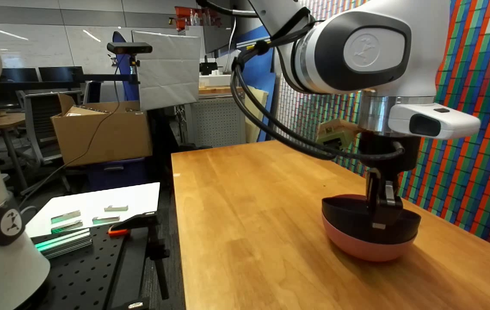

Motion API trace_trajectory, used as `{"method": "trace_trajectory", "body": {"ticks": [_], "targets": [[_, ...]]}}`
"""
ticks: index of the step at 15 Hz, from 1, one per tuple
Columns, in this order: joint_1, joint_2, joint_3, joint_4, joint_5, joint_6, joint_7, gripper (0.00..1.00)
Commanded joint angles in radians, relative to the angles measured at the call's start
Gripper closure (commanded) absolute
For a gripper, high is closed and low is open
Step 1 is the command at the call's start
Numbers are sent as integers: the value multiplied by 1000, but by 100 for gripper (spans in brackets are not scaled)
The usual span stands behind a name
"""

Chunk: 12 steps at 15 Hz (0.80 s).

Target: Put the left bowl in the right bowl

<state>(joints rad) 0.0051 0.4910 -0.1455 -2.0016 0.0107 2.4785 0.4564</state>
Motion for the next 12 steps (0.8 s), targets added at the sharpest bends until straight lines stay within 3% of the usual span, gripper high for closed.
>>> {"method": "trace_trajectory", "body": {"ticks": [1,8,12], "targets": [[-1,-30,9,-12,21,-16,-26,55],[-52,-213,84,-14,171,-214,-183,2],[-45,-319,71,47,124,-437,-238,0]]}}
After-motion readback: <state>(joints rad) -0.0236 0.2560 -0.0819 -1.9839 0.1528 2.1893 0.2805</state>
